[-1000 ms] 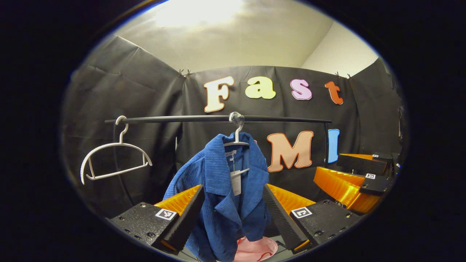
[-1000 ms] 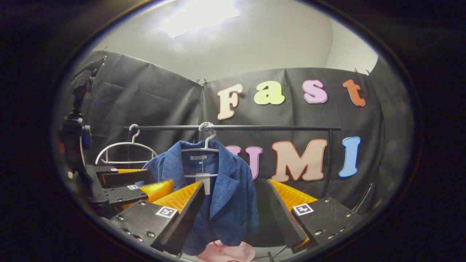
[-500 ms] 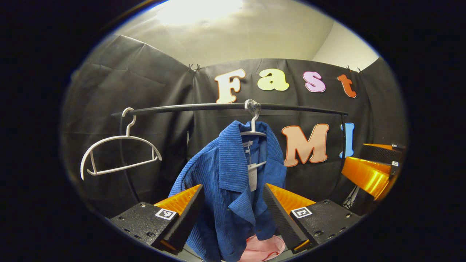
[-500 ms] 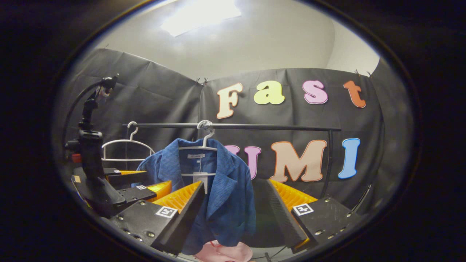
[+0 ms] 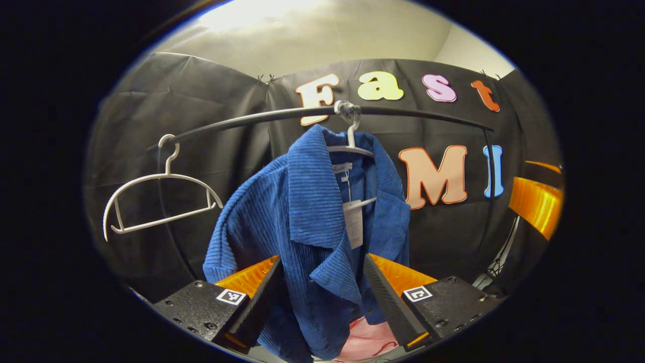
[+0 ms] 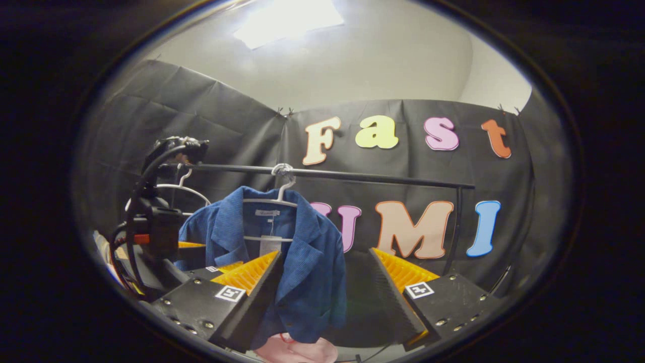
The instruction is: Grasp the clothes on the hanger with both hands and then place them into the laundry hamper below.
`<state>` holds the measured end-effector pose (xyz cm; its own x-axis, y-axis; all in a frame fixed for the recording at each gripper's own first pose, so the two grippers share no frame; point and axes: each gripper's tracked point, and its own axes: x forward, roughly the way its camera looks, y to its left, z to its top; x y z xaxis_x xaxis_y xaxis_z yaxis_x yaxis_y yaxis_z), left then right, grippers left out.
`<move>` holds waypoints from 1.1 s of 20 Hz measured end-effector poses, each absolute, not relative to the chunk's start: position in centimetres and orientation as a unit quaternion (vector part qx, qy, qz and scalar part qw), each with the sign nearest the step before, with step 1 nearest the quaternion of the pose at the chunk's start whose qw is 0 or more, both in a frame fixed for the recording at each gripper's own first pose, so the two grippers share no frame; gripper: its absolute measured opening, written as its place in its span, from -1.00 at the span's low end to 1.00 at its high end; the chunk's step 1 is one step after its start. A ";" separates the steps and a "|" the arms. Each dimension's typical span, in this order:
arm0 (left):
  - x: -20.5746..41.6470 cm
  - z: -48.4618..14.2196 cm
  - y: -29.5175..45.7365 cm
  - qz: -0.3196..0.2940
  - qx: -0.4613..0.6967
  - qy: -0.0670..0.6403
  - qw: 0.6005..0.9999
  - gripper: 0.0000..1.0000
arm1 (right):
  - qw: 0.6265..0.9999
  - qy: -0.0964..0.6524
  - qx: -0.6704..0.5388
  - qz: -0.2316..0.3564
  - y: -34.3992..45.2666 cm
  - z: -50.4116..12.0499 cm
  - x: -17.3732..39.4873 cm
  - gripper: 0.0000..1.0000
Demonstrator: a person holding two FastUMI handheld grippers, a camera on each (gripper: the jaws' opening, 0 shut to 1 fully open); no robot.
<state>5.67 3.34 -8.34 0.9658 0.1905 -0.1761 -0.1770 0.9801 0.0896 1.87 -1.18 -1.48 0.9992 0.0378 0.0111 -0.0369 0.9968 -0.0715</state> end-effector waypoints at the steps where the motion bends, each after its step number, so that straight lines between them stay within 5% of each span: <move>1: 5.9 -8.7 3.5 0.095 0.040 0.095 0.990 0.97 | 0.999 -0.003 -0.036 0.020 -1.4 -1.7 2.0 0.93; 6: 6.9 -9.4 4.6 0.106 0.050 0.099 0.988 0.67 | 1.000 0.006 -0.023 0.015 -1.8 -2.5 2.8 0.99; 15: 7.5 -9.5 6.7 0.106 -0.017 0.093 0.990 -0.84 | 0.999 0.020 -0.027 0.033 -1.0 -3.7 4.9 0.99; 22: 5.6 -7.2 5.8 0.052 -0.047 0.083 0.994 -0.98 | 0.997 0.047 -0.023 0.054 0.7 -6.0 8.6 0.99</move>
<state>5.63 5.78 -7.19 0.9809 0.0962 -0.1693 -0.1118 0.9901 -0.0848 8.61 0.72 -6.02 0.9897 0.1061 -0.0964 -0.1106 0.9930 -0.0416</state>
